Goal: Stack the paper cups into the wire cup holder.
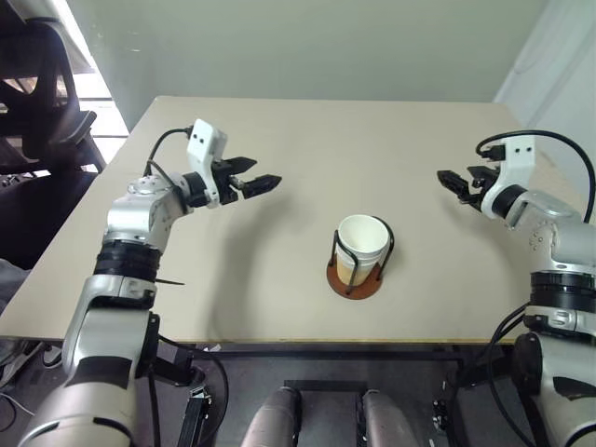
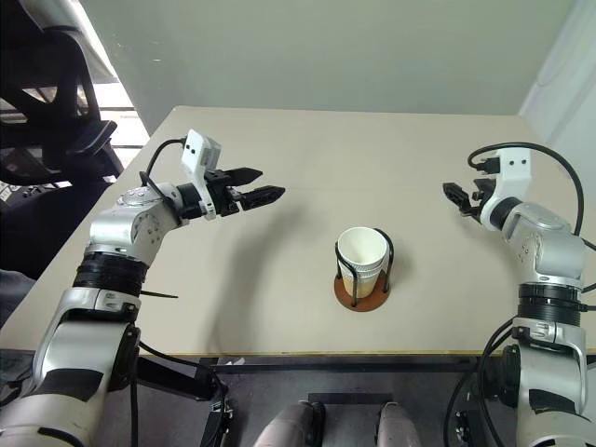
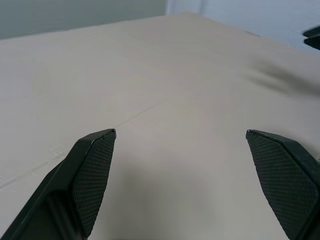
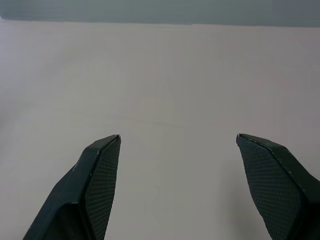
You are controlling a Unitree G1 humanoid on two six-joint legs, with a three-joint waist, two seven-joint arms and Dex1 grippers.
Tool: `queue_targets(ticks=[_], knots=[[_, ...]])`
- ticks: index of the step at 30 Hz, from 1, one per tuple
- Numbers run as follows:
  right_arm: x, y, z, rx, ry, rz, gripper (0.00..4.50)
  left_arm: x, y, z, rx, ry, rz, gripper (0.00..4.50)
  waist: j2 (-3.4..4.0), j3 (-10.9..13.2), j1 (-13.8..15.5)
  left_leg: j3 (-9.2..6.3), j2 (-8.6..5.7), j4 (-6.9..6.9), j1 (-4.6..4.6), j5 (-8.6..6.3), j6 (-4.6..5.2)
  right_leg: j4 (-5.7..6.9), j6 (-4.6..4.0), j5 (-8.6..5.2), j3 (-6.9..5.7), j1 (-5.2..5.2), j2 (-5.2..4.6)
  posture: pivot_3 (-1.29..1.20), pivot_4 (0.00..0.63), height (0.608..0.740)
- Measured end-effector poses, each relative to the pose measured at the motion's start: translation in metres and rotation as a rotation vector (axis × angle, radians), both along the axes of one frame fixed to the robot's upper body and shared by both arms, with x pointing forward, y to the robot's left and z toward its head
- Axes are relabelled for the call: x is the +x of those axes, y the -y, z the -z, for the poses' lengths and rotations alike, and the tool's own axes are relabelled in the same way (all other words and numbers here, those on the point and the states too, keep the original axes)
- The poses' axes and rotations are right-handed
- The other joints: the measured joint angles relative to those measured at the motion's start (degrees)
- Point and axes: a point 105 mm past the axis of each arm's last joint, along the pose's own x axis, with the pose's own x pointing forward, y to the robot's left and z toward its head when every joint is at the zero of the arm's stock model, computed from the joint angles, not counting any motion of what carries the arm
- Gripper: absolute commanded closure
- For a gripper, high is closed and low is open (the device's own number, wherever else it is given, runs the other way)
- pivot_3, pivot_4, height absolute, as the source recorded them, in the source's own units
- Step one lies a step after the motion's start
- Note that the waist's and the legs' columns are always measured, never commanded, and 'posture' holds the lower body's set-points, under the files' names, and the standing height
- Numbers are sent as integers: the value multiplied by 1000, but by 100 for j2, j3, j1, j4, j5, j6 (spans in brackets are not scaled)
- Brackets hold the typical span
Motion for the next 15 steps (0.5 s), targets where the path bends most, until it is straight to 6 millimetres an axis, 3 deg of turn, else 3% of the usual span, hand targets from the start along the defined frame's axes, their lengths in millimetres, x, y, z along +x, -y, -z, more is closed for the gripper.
queue_targets(ticks=[5,15], knots=[[6,14,8,35,51,91,763,0,-2,-7,-18,11,-26,0,0,0,8,0,0,0,5,-6,-6,-1,-3,2,1,4,0,0,150,740],[11,15,14,67,93,133,763,14,-9,-21,-44,118,-134,0,0,0,27,0,0,-1,0,-19,-18,-13,-7,4,-1,4,0,0,150,740]])
